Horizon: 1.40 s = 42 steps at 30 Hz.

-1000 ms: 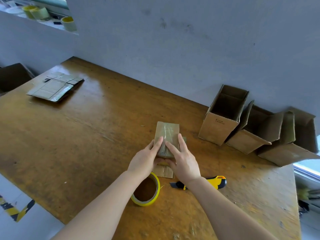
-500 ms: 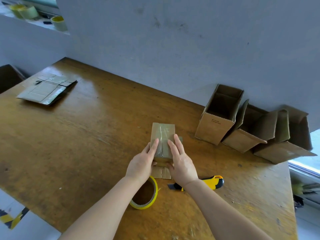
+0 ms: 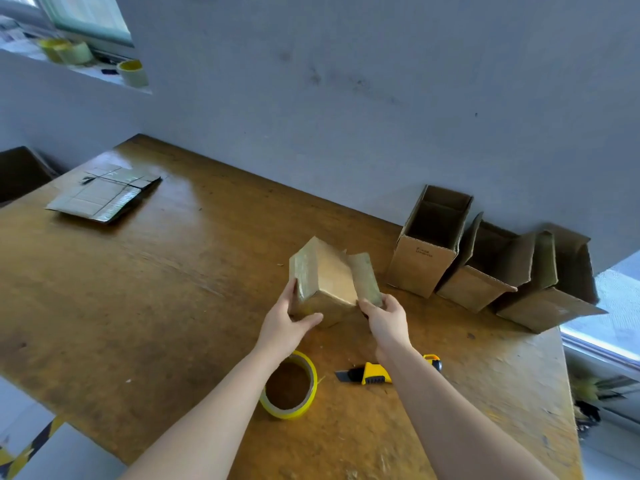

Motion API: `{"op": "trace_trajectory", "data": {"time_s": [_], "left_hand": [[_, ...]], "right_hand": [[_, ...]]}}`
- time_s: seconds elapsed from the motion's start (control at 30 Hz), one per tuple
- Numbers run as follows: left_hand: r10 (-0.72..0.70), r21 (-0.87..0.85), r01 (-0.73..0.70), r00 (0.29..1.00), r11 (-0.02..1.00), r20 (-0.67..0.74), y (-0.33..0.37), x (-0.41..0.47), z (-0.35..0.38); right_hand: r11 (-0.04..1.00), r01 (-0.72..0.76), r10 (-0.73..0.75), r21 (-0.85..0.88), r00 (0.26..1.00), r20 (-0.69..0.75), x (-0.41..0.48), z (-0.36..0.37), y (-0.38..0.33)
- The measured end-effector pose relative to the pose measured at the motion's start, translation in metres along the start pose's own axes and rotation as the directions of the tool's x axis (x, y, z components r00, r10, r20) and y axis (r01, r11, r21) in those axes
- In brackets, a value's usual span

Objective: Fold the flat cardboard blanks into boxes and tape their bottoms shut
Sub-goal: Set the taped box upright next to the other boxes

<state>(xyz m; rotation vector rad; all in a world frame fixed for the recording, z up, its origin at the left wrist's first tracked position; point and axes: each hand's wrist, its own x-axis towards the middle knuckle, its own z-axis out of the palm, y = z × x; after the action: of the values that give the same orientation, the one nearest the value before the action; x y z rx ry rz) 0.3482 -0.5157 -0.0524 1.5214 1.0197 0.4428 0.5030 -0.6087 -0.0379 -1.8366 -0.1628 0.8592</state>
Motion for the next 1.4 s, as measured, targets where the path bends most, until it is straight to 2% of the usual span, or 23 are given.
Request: {"op": "trace_trajectory", "data": {"time_s": [0.07, 0.13, 0.27, 0.37, 0.47, 0.53, 0.57, 0.63, 0.7, 0.8, 0.87, 1.0, 1.23, 1.4], "left_hand": [[-0.075, -0.072, 0.081, 0.994, 0.994, 0.083, 0.005, -0.002, -0.001], [-0.138, -0.064, 0.146, 0.985, 0.987, 0.106, 0.010, -0.002, 0.000], [-0.163, 0.120, 0.162, 0.987, 0.979, -0.005, 0.017, 0.006, 0.003], [-0.121, 0.064, 0.119, 0.992, 0.991, 0.027, 0.025, 0.003, 0.002], [-0.182, -0.053, 0.190, 0.976, 0.980, 0.120, 0.031, 0.000, -0.002], [-0.221, -0.014, 0.224, 0.968, 0.974, 0.123, 0.031, 0.001, -0.005], [-0.230, 0.007, 0.230, 0.968, 0.973, 0.097, 0.031, 0.002, -0.006], [-0.220, 0.042, 0.219, 0.975, 0.975, 0.038, 0.031, 0.003, -0.008], [-0.190, 0.087, 0.188, 0.982, 0.978, 0.007, 0.031, 0.001, -0.009], [-0.129, 0.157, 0.128, 0.992, 0.979, -0.004, 0.034, -0.004, -0.009], [-0.110, 0.196, 0.114, 0.993, 0.974, -0.031, 0.038, -0.006, -0.009], [-0.077, 0.269, 0.091, 0.995, 0.959, -0.062, 0.051, 0.001, -0.012], [0.005, 0.409, -0.053, 0.993, 0.911, 0.116, 0.093, 0.049, -0.019], [0.080, 0.510, -0.178, 0.975, 0.841, 0.207, 0.117, 0.102, -0.010]], "right_hand": [[0.987, 0.155, -0.157, -0.035, 0.986, -0.058, -0.006, 0.001, -0.007], [0.928, 0.322, -0.343, -0.187, 0.935, -0.090, -0.015, 0.005, -0.014], [0.671, 0.497, -0.603, -0.550, 0.798, -0.015, -0.034, 0.020, -0.021], [0.503, 0.544, -0.658, -0.672, 0.745, 0.110, -0.045, 0.030, -0.016], [0.467, 0.606, -0.613, -0.644, 0.747, 0.259, -0.050, 0.038, -0.012], [0.461, 0.669, -0.623, -0.583, 0.712, 0.324, -0.053, 0.041, -0.010], [0.469, 0.680, -0.655, -0.564, 0.696, 0.295, -0.055, 0.041, -0.010], [0.498, 0.639, -0.711, -0.587, 0.688, 0.146, -0.055, 0.039, -0.012], [0.526, 0.517, -0.689, -0.675, 0.724, 0.017, -0.052, 0.036, -0.014], [0.640, 0.326, -0.511, -0.696, 0.857, -0.069, -0.046, 0.031, -0.016], [0.695, 0.314, -0.463, -0.647, 0.884, -0.069, -0.043, 0.028, -0.017], [0.737, 0.368, -0.492, -0.567, 0.867, -0.078, -0.037, 0.024, -0.024], [0.797, 0.369, -0.520, -0.478, 0.822, -0.232, -0.015, 0.028, -0.062], [0.770, 0.285, -0.519, -0.570, 0.800, -0.301, 0.016, 0.039, -0.090]]}}
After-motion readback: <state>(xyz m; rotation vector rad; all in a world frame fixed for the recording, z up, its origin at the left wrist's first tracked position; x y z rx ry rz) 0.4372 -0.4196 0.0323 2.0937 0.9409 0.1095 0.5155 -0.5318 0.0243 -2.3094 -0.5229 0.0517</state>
